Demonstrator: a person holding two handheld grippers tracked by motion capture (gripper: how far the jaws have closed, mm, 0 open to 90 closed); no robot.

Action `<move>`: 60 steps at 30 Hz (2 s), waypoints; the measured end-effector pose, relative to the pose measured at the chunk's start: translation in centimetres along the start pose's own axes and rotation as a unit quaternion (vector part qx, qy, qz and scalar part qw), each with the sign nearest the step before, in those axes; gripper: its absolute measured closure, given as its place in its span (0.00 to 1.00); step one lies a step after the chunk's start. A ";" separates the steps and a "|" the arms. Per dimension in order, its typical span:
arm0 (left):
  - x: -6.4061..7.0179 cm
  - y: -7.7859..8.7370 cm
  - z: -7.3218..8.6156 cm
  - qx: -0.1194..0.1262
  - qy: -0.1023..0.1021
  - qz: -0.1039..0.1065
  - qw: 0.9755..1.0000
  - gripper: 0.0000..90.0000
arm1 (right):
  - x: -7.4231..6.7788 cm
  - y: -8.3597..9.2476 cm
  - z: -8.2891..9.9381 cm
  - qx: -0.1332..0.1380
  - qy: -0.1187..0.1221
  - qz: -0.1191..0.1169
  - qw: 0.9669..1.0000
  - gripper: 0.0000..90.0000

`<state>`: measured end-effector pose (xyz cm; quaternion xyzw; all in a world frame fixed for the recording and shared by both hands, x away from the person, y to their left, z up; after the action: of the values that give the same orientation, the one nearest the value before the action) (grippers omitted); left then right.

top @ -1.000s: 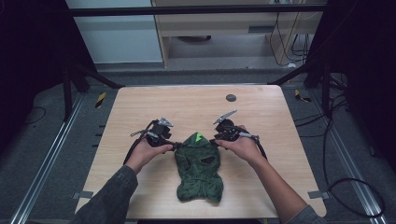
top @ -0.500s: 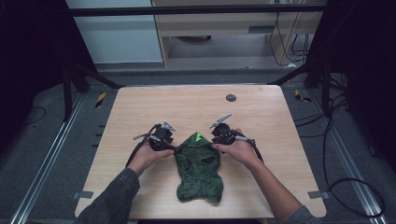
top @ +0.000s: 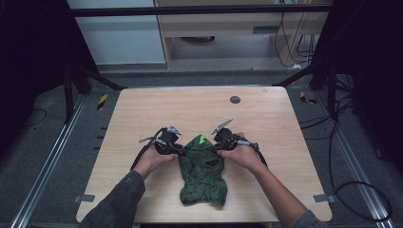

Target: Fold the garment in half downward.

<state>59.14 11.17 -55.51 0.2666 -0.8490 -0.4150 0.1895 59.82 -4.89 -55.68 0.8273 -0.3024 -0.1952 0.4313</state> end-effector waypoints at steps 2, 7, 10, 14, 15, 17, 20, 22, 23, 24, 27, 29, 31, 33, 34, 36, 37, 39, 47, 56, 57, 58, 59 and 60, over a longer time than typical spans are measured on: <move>0.2 0.0 0.0 -0.001 -0.003 0.005 1.000 0.86 | -0.1 0.1 0.1 -0.003 -0.003 -0.010 1.000 0.93; 0.3 0.0 -0.1 -0.003 0.000 0.011 1.000 0.89 | -0.1 0.1 0.1 -0.005 -0.009 -0.019 1.000 0.95; 0.2 0.3 -0.3 0.001 -0.003 0.008 1.000 0.91 | 0.1 0.3 0.0 0.003 -0.010 -0.025 1.000 0.96; 0.1 0.6 -0.5 0.002 -0.006 0.008 1.000 0.92 | 0.4 0.9 -0.2 0.008 -0.016 -0.029 0.999 0.96; 0.1 0.6 -0.5 0.002 -0.006 0.008 1.000 0.92 | 0.4 0.9 -0.2 0.008 -0.016 -0.029 0.999 0.96; 0.0 0.7 -0.8 0.003 -0.009 0.006 1.000 0.92 | 0.5 1.2 -0.5 0.011 -0.017 -0.027 0.999 0.96; 0.0 1.0 -1.4 0.006 -0.015 0.002 1.000 0.92 | 0.7 1.9 -1.2 0.018 -0.015 -0.025 0.999 0.96; -0.1 1.3 -1.9 0.011 -0.015 0.000 1.000 0.92 | 1.0 2.4 -1.6 0.021 -0.011 -0.023 0.999 0.96; -0.2 1.4 -2.1 0.012 -0.016 -0.001 1.000 0.92 | 1.1 2.6 -1.8 0.022 -0.014 -0.021 0.999 0.96; -0.4 1.5 -2.4 0.016 -0.015 -0.003 1.000 0.92 | 1.3 2.8 -2.0 0.025 -0.012 -0.020 0.999 0.96; -0.6 1.7 -2.7 0.017 -0.015 -0.003 1.000 0.92 | 1.5 3.0 -2.2 0.028 -0.013 -0.019 0.999 0.96; -0.6 1.9 -3.1 0.023 -0.013 -0.002 1.000 0.92 | 1.7 3.3 -2.6 0.028 -0.011 -0.015 0.999 0.96; -0.6 2.1 -3.3 0.019 -0.018 -0.004 1.000 0.92 | 1.8 3.4 -2.8 0.030 -0.012 -0.015 0.999 0.96; -0.8 2.4 -3.7 0.019 -0.023 -0.010 0.999 0.92 | 2.0 3.6 -3.1 0.032 -0.012 -0.013 0.999 0.96; -0.8 2.5 -3.9 0.021 -0.023 -0.011 0.999 0.92 | 2.0 3.7 -3.2 0.033 -0.012 -0.012 0.999 0.96; -0.9 2.7 -4.1 0.024 -0.023 -0.014 0.999 0.92 | 2.2 4.0 -3.5 0.036 -0.010 -0.009 0.999 0.96; -1.0 2.8 -4.3 0.027 -0.021 -0.016 0.999 0.92 | 2.2 4.0 -3.5 0.036 -0.010 -0.009 0.999 0.96; -1.1 2.9 -4.6 0.030 -0.022 -0.018 0.999 0.92 | 2.3 4.2 -3.9 0.040 -0.011 -0.005 0.999 0.96; -1.5 3.6 -5.6 0.037 -0.024 -0.025 0.999 0.92 | 2.9 4.9 -5.0 0.051 -0.003 0.006 0.999 0.96; -1.9 4.3 -6.4 0.041 -0.028 -0.035 0.998 0.92 | 3.1 5.5 -5.8 0.057 -0.002 0.010 0.998 0.96; -1.9 4.4 -6.5 0.042 -0.029 -0.036 0.998 0.92 | 3.2 5.5 -5.9 0.057 -0.001 0.012 0.998 0.96; -1.9 4.4 -6.5 0.042 -0.029 -0.036 0.998 0.92 | 3.2 5.5 -5.9 0.057 -0.001 0.012 0.998 0.96; -1.9 4.4 -6.6 0.044 -0.028 -0.036 0.998 0.92 | 3.2 5.5 -6.0 0.057 -0.001 0.012 0.998 0.96; -2.0 4.4 -6.6 0.045 -0.027 -0.037 0.998 0.92 | 3.2 5.5 -6.0 0.058 -0.004 0.013 0.998 0.95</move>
<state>62.96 10.65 -48.26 0.2945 -0.8612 -0.3905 0.1386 63.87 -5.88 -47.94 0.8461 -0.3253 -0.1751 0.3842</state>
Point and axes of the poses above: each handheld gripper's, and its own axes: y roughly backward along the jaws, z roughly out of its underside, x roughly to its right, the point moved 9 cm from there along -y, roughly forward along the jaws, and after that the axes turned 2 degrees about -y, right-handed, at the moved point
